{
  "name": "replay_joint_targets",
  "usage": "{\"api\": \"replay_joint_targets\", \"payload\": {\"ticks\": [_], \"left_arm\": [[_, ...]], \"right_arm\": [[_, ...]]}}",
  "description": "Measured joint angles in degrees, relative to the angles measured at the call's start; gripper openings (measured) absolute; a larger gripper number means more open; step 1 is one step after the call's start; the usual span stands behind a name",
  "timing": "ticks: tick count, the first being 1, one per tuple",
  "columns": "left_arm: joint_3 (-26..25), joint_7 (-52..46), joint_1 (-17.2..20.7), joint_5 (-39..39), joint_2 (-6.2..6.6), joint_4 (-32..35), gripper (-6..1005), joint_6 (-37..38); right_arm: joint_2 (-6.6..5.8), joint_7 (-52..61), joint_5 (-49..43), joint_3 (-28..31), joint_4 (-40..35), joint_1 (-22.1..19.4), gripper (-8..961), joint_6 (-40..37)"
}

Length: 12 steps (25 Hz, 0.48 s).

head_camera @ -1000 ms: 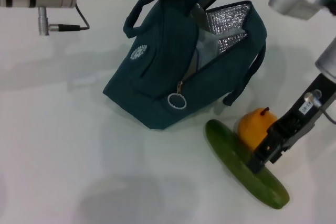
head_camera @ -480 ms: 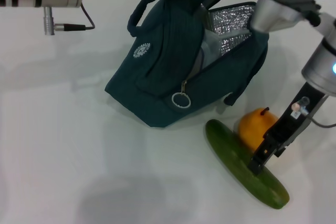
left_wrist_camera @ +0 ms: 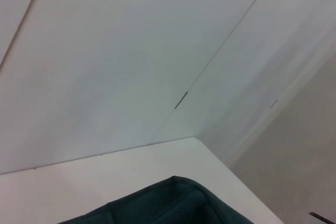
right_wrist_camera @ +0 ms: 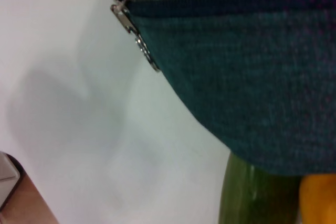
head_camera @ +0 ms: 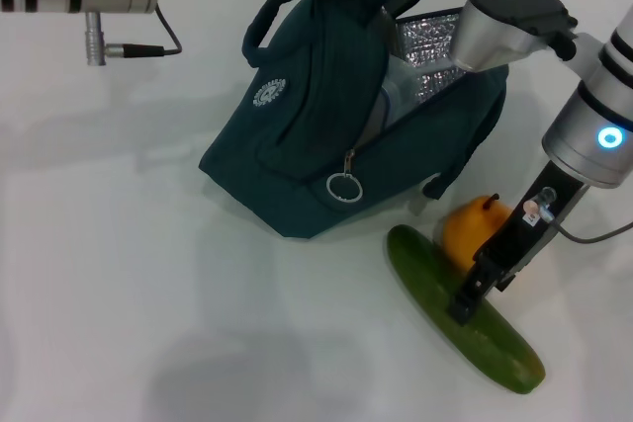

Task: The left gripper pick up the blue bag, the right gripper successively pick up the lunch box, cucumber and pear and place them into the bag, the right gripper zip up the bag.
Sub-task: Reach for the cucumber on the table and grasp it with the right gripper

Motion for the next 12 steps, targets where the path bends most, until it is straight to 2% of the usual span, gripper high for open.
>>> {"api": "replay_joint_targets", "payload": {"ticks": [12], "left_arm": [[0.0,0.7,0.0,-0.1,-0.13,0.0,49,0.0]], "right_arm": [[-0.04,0.0,2.6,-7.0,2.4,2.2,800,4.9]]}}
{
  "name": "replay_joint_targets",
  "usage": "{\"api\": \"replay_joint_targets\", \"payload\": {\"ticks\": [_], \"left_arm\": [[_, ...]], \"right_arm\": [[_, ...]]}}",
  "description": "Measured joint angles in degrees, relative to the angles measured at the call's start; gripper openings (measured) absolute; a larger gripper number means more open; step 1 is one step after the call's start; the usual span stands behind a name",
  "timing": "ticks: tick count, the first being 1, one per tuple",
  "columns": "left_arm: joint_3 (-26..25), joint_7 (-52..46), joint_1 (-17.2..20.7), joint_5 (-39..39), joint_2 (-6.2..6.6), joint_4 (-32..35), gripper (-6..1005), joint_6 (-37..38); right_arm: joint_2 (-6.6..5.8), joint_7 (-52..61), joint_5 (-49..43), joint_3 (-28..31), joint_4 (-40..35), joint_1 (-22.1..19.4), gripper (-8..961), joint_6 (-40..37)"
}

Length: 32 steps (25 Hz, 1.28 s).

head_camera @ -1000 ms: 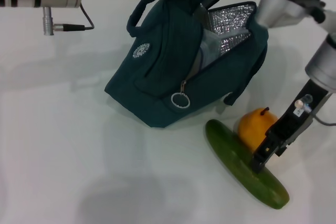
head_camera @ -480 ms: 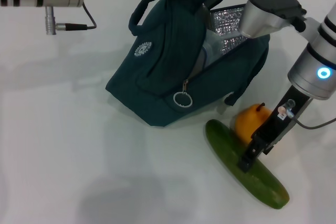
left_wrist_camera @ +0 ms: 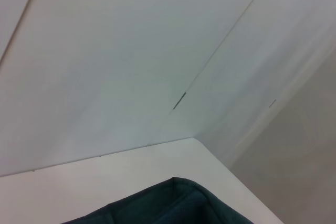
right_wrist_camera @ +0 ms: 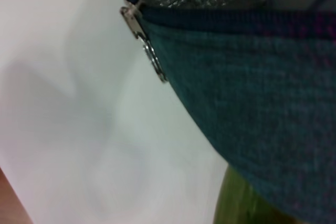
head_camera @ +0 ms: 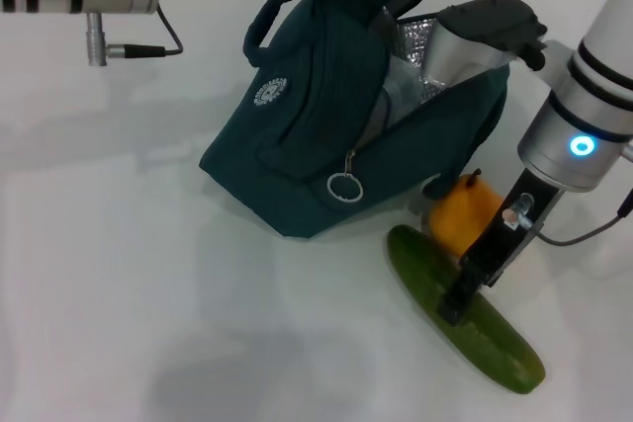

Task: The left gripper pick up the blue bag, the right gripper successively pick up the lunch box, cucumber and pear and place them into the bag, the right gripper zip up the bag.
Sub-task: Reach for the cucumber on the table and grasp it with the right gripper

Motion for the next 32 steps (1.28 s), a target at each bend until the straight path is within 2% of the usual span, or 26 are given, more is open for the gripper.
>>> {"api": "replay_joint_targets", "payload": {"ticks": [20,32], "left_arm": [[-0.1,0.0,0.1,-0.1,-0.04,0.0,49,0.0],[-0.1,0.0,0.7,-1.0,-0.04,0.0,50,-0.1]], "right_arm": [[0.00,0.5,2.8,-8.7,0.0,0.8,799,5.9],[0.00,2.2,2.7,-10.5,0.0,1.3,795,5.2]]}}
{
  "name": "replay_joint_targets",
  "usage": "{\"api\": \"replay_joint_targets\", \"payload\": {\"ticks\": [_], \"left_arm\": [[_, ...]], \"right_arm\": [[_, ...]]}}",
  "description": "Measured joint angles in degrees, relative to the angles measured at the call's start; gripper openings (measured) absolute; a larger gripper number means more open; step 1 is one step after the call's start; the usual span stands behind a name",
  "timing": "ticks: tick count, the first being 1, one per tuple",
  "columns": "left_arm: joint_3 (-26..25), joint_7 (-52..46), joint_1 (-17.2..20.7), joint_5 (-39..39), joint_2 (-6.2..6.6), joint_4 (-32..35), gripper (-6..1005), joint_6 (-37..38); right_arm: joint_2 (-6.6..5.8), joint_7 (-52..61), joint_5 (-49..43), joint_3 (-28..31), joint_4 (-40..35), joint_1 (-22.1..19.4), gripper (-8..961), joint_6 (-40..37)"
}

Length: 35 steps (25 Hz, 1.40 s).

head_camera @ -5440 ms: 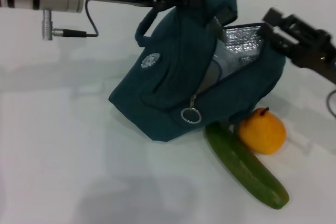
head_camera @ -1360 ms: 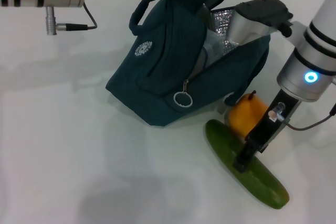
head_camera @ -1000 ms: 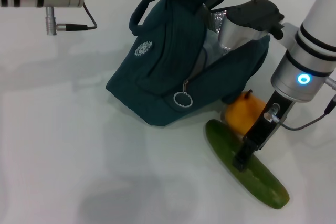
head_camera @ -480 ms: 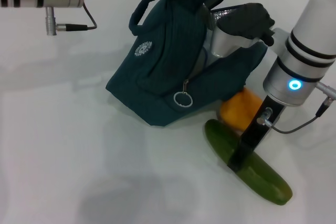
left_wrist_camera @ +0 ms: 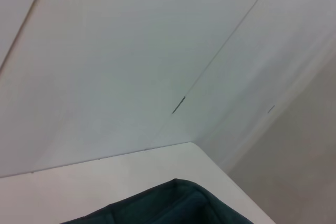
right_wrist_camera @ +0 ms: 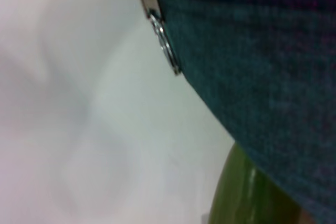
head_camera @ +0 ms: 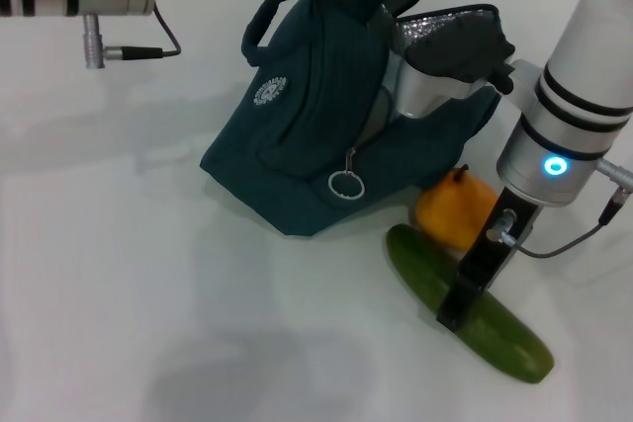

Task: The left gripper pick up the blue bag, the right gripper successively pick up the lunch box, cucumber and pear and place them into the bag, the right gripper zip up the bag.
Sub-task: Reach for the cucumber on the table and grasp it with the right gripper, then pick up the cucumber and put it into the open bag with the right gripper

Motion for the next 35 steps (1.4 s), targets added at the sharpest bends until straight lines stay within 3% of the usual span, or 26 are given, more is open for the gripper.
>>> {"api": "replay_joint_targets", "payload": {"ticks": [14,18,21,29,35], "left_arm": [[0.0,0.0,0.1,-0.2,0.15,0.0,50,0.0],[-0.4,0.0,0.2,-0.2,0.39,0.0,50,0.0],[-0.4,0.0,0.4,-0.2,0.56,0.0,50,0.1],[-0.5,-0.1,0.2,-0.2,0.78,0.1,49,0.1],[-0.5,-0.3,0.0,0.1,0.79,0.0,50,0.0]], "right_arm": [[-0.02,0.2,-0.5,-1.0,-0.2,0.1,627,-0.3],[-0.34,-0.2,-1.6,0.0,-0.5,-0.4,627,-1.2],[-0.61,-2.4,-1.7,4.0,-0.8,-2.4,627,-2.8],[-1.25,-11.2,-1.7,21.6,-1.1,-10.3,628,-9.3],[-2.14,-15.8,-1.2,29.2,-1.7,-15.0,628,-13.0]]}}
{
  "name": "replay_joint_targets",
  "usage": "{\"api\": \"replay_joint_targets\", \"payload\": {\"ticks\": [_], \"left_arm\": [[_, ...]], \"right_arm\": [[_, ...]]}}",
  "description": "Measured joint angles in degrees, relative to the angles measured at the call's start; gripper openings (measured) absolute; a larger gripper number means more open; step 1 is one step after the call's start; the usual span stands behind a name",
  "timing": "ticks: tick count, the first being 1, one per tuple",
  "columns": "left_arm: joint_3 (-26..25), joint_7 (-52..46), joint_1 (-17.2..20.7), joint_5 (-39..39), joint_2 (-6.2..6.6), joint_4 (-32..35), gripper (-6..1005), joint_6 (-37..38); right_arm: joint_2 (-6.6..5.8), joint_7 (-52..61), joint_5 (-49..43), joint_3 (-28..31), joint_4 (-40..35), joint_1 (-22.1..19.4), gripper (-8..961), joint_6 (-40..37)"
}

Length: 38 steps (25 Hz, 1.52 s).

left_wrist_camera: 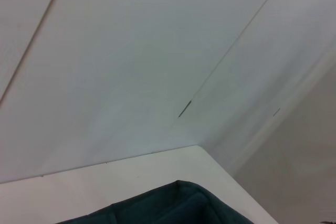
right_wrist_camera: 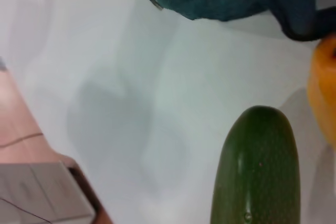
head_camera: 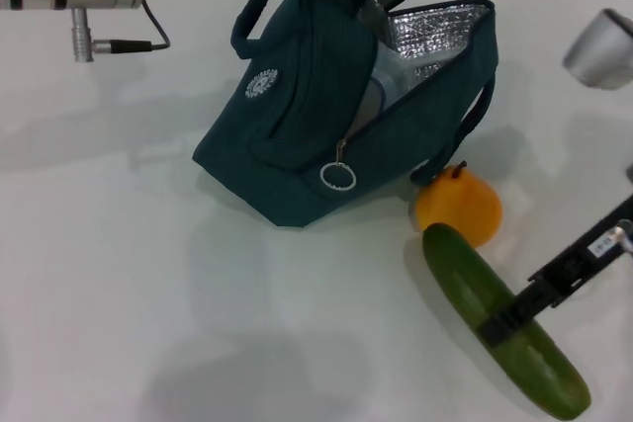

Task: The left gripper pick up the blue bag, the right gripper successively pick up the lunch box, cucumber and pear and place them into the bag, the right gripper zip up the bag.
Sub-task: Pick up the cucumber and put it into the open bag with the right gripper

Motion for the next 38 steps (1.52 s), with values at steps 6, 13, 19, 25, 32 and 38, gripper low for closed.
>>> {"api": "replay_joint_targets", "payload": {"ticks": [6,13,19,25,32,38], "left_arm": [[0.0,0.0,0.1,0.1,-0.10,0.0,50,0.0],[0.0,0.0,0.7,0.1,-0.20,0.0,50,0.0],[0.2,0.2,0.8,0.2,-0.41,0.0,49,0.1],[0.3,0.0,0.9,0.2,-0.46,0.0,49,0.2],[0.1,-0.5,1.6,0.2,-0.60,0.0,50,0.4],[0.4,-1.6,1.5,-0.1,-0.72,0.0,50,0.6]], "right_arm": [[0.28,-6.2,0.9,8.9,0.0,-3.6,627,-5.3],[-0.66,-17.6,11.9,17.5,3.4,-7.6,627,-12.6],[-1.77,-31.5,24.3,27.6,8.0,-11.4,628,-20.0],[-1.40,-48.2,35.2,32.8,8.4,-17.0,628,-17.4],[1.76,-74.6,48.5,32.1,13.5,-20.6,627,-8.9],[1.93,-89.0,53.6,31.0,24.8,-15.8,627,-8.3]]}}
